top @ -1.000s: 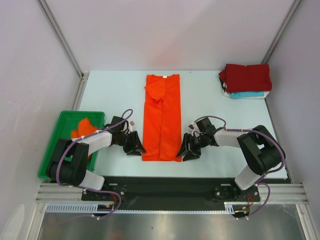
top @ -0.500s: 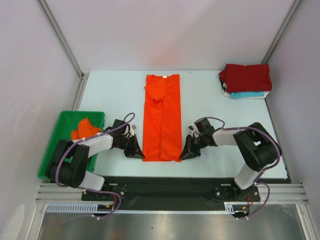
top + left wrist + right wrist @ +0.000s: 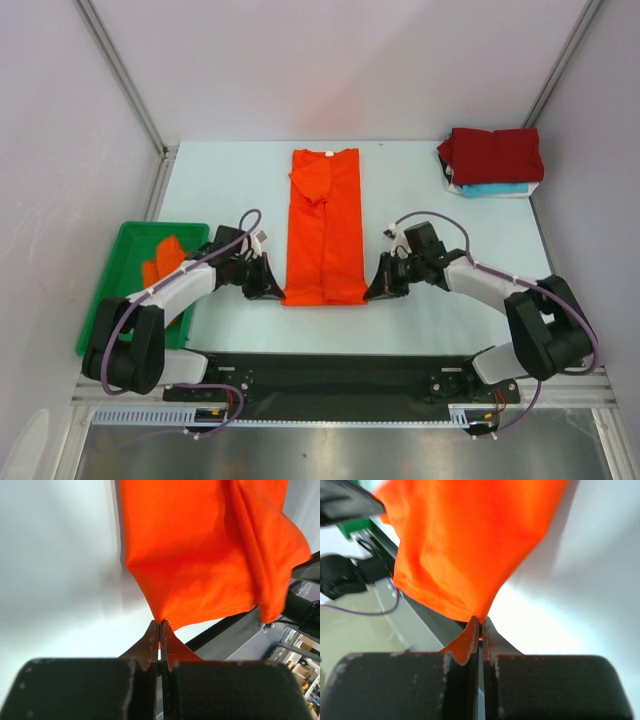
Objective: Fold and stack the t-shirts
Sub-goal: Fold the tshirt
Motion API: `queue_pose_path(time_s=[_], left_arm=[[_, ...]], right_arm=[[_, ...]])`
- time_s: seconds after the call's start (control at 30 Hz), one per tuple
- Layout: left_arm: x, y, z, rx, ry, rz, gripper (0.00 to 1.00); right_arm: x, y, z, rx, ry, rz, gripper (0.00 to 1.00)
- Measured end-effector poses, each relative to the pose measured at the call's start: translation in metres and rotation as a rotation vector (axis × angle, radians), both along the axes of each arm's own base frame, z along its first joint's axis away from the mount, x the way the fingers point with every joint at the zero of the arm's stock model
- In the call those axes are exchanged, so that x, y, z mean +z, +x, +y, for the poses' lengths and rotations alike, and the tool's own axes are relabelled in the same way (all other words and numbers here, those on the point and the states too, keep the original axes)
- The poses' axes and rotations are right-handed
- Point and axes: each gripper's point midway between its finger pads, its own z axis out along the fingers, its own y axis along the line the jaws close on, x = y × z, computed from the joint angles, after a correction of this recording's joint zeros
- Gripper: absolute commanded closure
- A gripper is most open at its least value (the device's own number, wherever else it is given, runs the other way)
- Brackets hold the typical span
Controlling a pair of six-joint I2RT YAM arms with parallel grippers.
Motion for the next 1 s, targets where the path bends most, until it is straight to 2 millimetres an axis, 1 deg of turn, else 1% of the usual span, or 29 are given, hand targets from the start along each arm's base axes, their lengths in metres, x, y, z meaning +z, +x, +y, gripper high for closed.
queue_pose_path(time_s=[0.07, 0.13, 0.2, 0.23, 0.3, 0.4, 0.5, 0.63, 0.73, 0.8, 0.9, 0.93, 0.97, 1.0], left_arm=[[0.007, 0.006, 0.001, -0.006, 0.002, -0.026, 1.00], [0.016, 0.015, 0.000, -0.013, -0.001, -0.059, 1.00], [0.027, 0.027, -0.002, -0.017, -0.006, -0.099, 1.00], [0.034, 0.036, -0.004, -0.018, -0.008, -0.127, 1.00], [0.045, 0.051, -0.005, -0.018, -0.008, -0.171, 1.00], [0.057, 0.077, -0.006, -0.015, -0.001, -0.230, 0.99], [0.061, 0.096, -0.007, -0.014, 0.010, -0.263, 1.00], [0.058, 0.114, -0.006, -0.015, 0.034, -0.279, 1.00], [0.057, 0.130, -0.006, -0.014, 0.053, -0.289, 0.99], [0.058, 0.145, -0.008, -0.015, 0.062, -0.306, 1.00], [0.057, 0.175, -0.010, -0.010, 0.084, -0.326, 0.99], [0.057, 0.189, -0.011, -0.009, 0.094, -0.339, 1.00], [0.057, 0.202, -0.011, -0.008, 0.103, -0.353, 0.99], [0.057, 0.214, -0.012, -0.005, 0.111, -0.366, 0.96]], right_arm=[[0.012, 0.012, -0.006, -0.022, 0.014, -0.053, 1.00], [0.020, 0.027, -0.014, -0.055, 0.020, -0.092, 1.00], [0.024, 0.039, -0.021, -0.079, 0.017, -0.120, 1.00], [0.028, 0.046, -0.024, -0.089, 0.017, -0.132, 1.00], [0.036, 0.058, -0.025, -0.091, 0.018, -0.167, 1.00], [0.052, 0.084, -0.023, -0.084, 0.023, -0.231, 1.00], [0.063, 0.108, -0.018, -0.071, 0.026, -0.282, 1.00], [0.064, 0.135, -0.012, -0.046, 0.017, -0.310, 1.00], [0.059, 0.155, -0.010, -0.043, 0.007, -0.310, 1.00], [0.055, 0.169, -0.010, -0.044, 0.001, -0.310, 1.00], [0.052, 0.195, -0.007, -0.047, -0.001, -0.326, 1.00], [0.052, 0.205, -0.005, -0.046, -0.001, -0.334, 1.00], [0.052, 0.214, -0.003, -0.047, -0.001, -0.348, 0.95], [0.052, 0.225, -0.001, -0.047, 0.000, -0.364, 0.87]])
